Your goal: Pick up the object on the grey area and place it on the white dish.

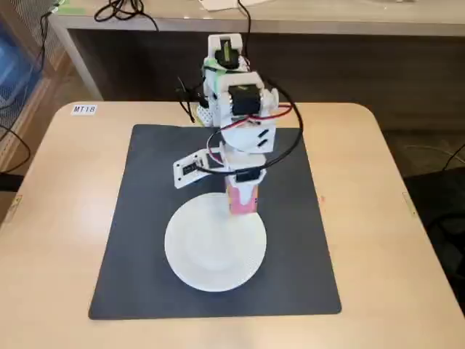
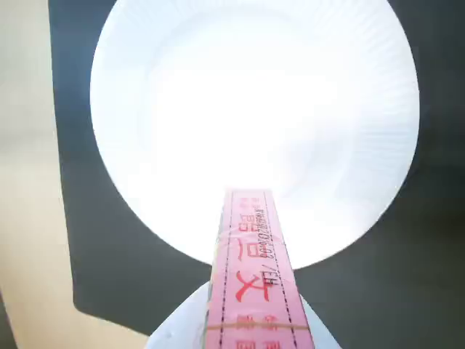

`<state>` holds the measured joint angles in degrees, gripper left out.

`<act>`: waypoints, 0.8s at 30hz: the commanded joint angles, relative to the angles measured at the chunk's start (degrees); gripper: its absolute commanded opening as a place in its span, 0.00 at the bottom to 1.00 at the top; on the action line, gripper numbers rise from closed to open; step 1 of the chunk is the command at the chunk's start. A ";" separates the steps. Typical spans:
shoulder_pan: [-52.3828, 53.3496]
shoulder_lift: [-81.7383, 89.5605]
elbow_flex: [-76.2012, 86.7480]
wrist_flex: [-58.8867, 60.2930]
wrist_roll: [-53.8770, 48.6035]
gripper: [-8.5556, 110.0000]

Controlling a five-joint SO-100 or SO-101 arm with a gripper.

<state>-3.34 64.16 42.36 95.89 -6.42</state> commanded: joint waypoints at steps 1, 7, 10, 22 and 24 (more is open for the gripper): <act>1.67 -2.02 -7.38 0.09 -2.90 0.10; 3.25 -10.37 -16.35 0.62 -6.24 0.10; 3.87 -13.54 -18.90 0.62 -7.21 0.10; 4.66 -18.46 -18.90 0.97 -10.46 0.09; 4.57 -18.54 -18.90 1.05 -10.63 0.10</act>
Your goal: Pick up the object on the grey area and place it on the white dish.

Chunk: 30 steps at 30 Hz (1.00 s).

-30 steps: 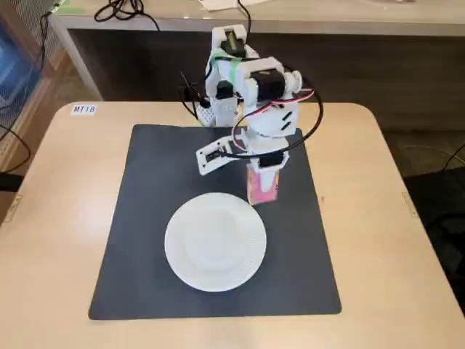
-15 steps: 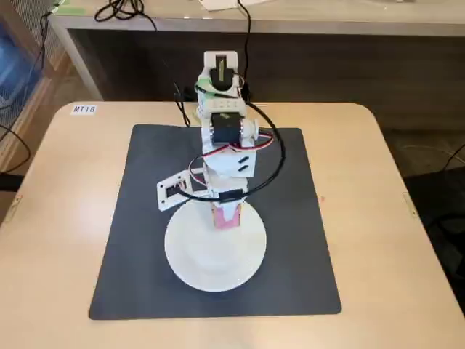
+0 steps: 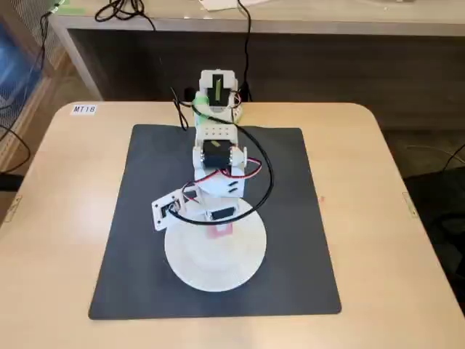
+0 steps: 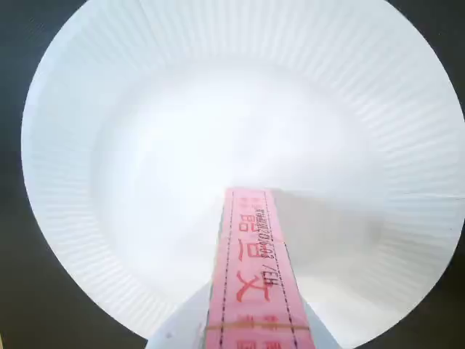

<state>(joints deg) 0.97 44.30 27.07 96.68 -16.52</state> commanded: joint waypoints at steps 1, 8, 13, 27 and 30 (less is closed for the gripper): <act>0.26 1.32 -3.60 0.26 -0.62 0.11; 0.18 1.85 -3.25 0.44 -1.05 0.24; 0.26 2.29 -2.99 0.62 -0.97 0.27; 2.02 12.30 9.40 0.70 0.09 0.44; 2.37 15.73 14.33 0.70 0.09 0.46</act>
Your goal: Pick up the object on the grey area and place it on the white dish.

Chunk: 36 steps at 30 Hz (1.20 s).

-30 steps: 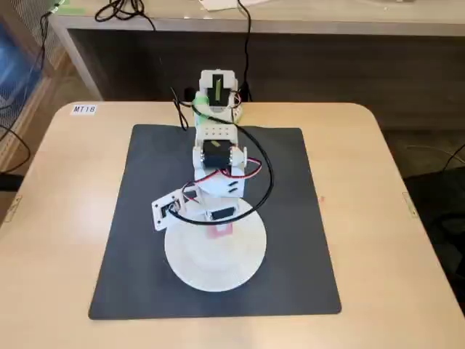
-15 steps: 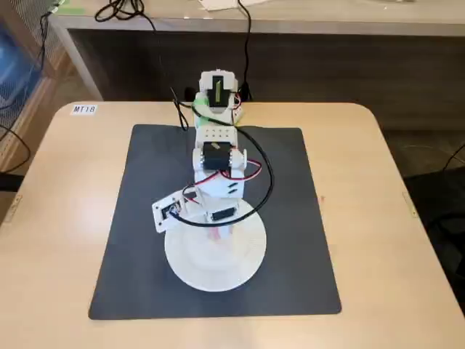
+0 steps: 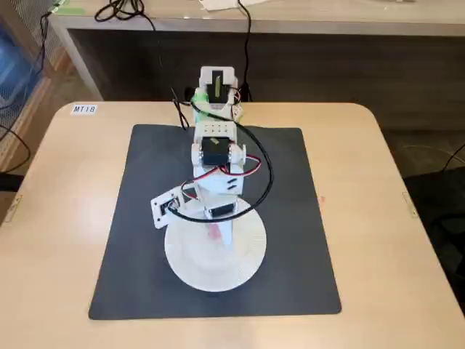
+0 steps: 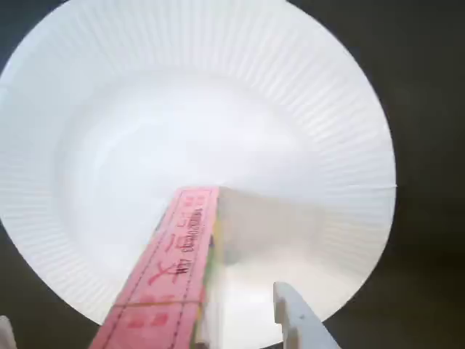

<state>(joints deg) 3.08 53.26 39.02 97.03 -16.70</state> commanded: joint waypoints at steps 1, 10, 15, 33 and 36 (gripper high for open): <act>0.35 7.91 3.87 0.35 0.26 0.47; 0.18 18.72 11.34 0.35 0.35 0.49; 0.35 28.30 13.80 0.35 0.70 0.50; -6.33 78.57 34.19 -11.43 16.35 0.07; -5.19 89.91 50.01 -19.60 18.11 0.07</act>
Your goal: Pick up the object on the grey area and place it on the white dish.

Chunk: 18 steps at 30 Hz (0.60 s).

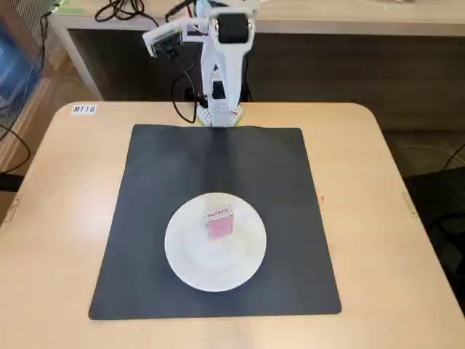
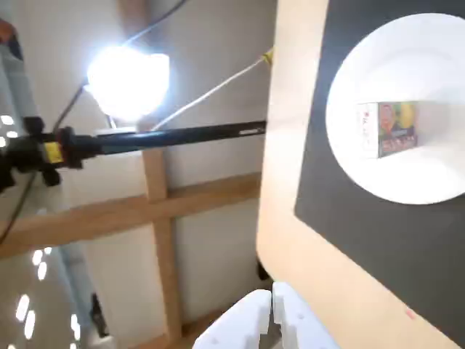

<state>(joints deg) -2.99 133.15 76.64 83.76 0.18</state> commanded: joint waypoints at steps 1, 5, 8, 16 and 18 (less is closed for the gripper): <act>0.88 11.78 15.56 -7.12 1.41 0.07; 1.67 16.79 25.22 -8.79 1.14 0.07; 3.52 24.96 37.18 -13.54 0.70 0.07; 4.92 36.30 55.55 -17.31 -1.58 0.07; 5.01 38.32 58.36 -17.31 -2.11 0.07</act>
<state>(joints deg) 1.85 168.66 132.98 67.41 -1.05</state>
